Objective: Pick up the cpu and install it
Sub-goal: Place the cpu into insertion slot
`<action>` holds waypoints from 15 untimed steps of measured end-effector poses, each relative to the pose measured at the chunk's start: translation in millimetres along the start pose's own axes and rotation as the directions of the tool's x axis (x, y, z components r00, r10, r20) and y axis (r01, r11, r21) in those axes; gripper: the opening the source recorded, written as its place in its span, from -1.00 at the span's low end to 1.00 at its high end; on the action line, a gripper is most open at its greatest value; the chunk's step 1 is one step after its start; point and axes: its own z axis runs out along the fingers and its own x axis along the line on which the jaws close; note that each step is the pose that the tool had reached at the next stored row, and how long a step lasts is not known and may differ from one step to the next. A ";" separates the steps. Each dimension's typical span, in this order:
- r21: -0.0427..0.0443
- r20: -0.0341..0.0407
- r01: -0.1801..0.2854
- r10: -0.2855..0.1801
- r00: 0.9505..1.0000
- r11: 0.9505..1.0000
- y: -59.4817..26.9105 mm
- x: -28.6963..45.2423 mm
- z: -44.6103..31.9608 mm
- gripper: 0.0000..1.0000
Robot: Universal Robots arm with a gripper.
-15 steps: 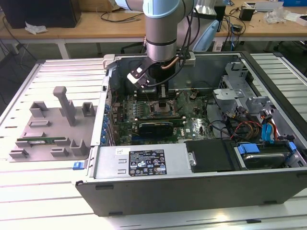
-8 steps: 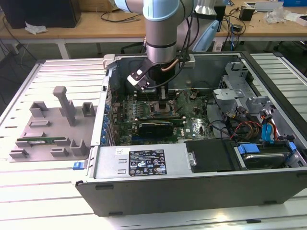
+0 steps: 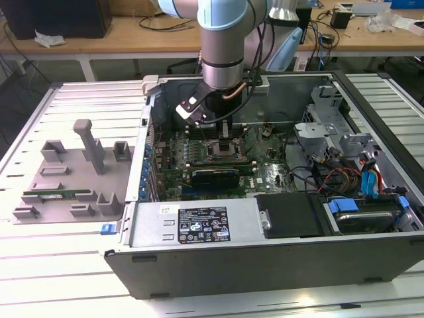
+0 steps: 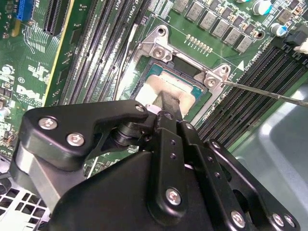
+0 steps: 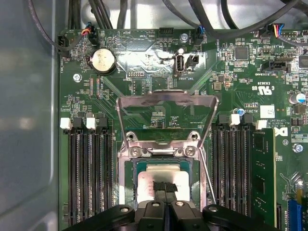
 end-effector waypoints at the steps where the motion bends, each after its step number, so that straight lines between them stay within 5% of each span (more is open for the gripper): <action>1: 0.000 0.000 0.000 0.000 1.000 1.000 0.0 0.0 -0.2 -0.79; 8: 0.000 0.000 0.000 0.000 1.000 1.000 0.7 0.4 -13.7 -0.79; 15: 0.000 0.001 0.000 0.000 1.000 1.000 1.8 2.1 -36.6 -0.79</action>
